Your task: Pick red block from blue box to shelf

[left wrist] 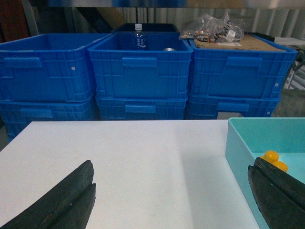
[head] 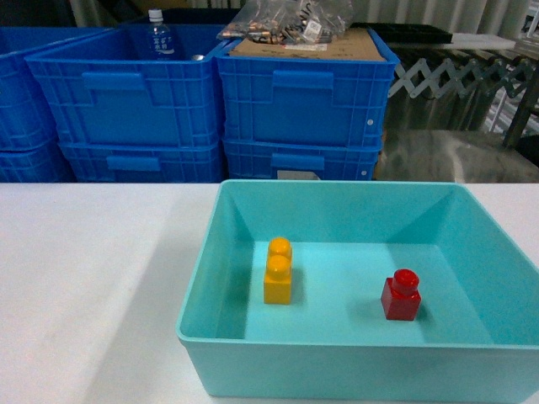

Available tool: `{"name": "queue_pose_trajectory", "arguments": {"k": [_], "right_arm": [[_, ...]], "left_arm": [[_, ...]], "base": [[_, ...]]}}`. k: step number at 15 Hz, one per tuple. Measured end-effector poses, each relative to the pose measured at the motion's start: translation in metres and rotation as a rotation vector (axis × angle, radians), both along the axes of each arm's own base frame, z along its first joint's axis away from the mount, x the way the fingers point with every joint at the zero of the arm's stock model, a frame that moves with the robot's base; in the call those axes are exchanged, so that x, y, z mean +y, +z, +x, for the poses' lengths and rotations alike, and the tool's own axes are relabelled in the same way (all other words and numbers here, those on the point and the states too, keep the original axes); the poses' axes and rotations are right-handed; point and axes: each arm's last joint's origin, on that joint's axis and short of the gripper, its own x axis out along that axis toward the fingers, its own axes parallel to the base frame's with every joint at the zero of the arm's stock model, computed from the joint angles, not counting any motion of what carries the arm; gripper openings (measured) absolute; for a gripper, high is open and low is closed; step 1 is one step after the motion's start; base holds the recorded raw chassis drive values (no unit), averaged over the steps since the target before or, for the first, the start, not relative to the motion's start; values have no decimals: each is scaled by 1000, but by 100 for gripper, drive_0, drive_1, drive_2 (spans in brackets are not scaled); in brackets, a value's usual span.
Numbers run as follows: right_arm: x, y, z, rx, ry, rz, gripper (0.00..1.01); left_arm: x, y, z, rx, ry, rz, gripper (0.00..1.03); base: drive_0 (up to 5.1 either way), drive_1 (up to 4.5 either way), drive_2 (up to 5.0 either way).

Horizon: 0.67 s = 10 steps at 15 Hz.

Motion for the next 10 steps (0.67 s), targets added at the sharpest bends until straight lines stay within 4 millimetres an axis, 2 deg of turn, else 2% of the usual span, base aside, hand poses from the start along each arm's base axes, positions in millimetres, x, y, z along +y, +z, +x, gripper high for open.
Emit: {"name": "queue_pose_trajectory", "arguments": {"k": [10], "right_arm": [[0,0,0,0,0,0,98]], "left_arm": [[0,0,0,0,0,0,98]], "base": [[0,0,0]]}}
